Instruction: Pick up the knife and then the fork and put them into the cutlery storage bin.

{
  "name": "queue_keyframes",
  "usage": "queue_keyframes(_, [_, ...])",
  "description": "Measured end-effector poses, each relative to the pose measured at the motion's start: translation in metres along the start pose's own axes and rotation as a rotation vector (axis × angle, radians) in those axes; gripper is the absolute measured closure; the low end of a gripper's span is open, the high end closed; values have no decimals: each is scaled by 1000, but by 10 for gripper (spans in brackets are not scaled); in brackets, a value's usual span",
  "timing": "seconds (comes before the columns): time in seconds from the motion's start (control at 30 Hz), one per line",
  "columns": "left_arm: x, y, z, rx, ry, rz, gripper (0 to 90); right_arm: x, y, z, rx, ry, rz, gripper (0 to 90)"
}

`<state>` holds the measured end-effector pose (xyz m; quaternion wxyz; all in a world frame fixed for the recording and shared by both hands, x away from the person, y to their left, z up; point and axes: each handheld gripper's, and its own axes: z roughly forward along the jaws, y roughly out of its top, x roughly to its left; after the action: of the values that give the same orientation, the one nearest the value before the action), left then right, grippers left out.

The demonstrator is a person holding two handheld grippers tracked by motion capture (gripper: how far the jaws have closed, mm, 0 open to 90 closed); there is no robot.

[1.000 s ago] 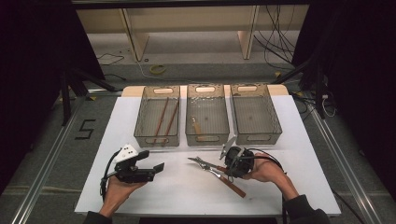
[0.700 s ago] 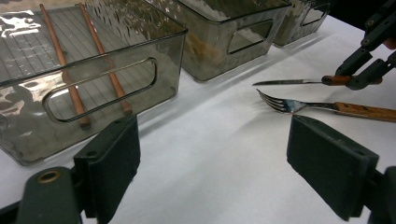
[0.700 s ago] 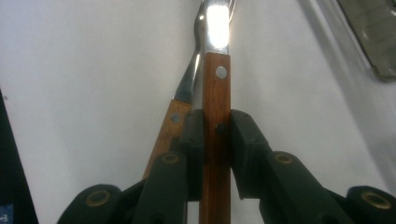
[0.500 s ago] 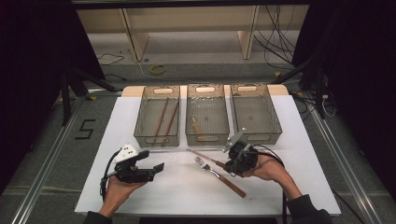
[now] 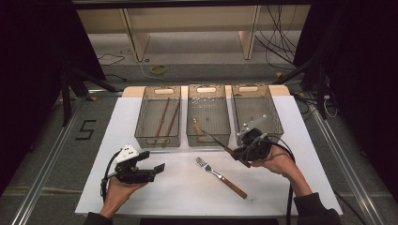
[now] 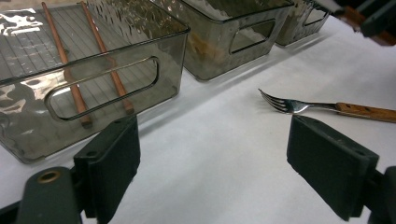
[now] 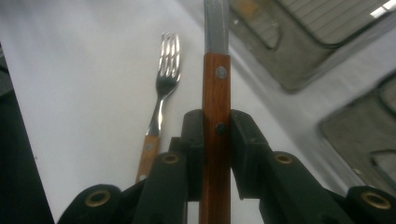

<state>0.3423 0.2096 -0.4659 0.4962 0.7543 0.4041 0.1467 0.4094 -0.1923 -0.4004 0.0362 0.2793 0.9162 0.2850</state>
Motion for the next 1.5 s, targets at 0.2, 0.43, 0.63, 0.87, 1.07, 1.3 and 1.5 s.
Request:
queue_keyframes(0.2, [0,0,0,-3,1,-5,169,-19,6,-16,-63,-43,74,773])
queue_keyframes(0.43, [0,0,0,-8,-2,-4,169,-45,10,-29,-110,-79,159,773])
queue_keyframes(0.63, [0,0,-1,-11,-6,-4,168,-63,12,-37,-140,-108,214,773])
queue_keyframes(0.87, [-1,0,-1,-14,-7,-1,169,-79,13,-41,-149,-130,257,773])
queue_keyframes(1.07, [0,0,-1,-14,-9,2,168,-93,13,-44,-149,-164,301,773])
queue_keyframes(1.3, [-1,0,-1,-23,-11,4,169,-106,12,-43,-151,-201,360,772])
queue_keyframes(1.5, [-1,0,-2,-31,-10,2,169,-112,12,-42,-147,-222,389,772])
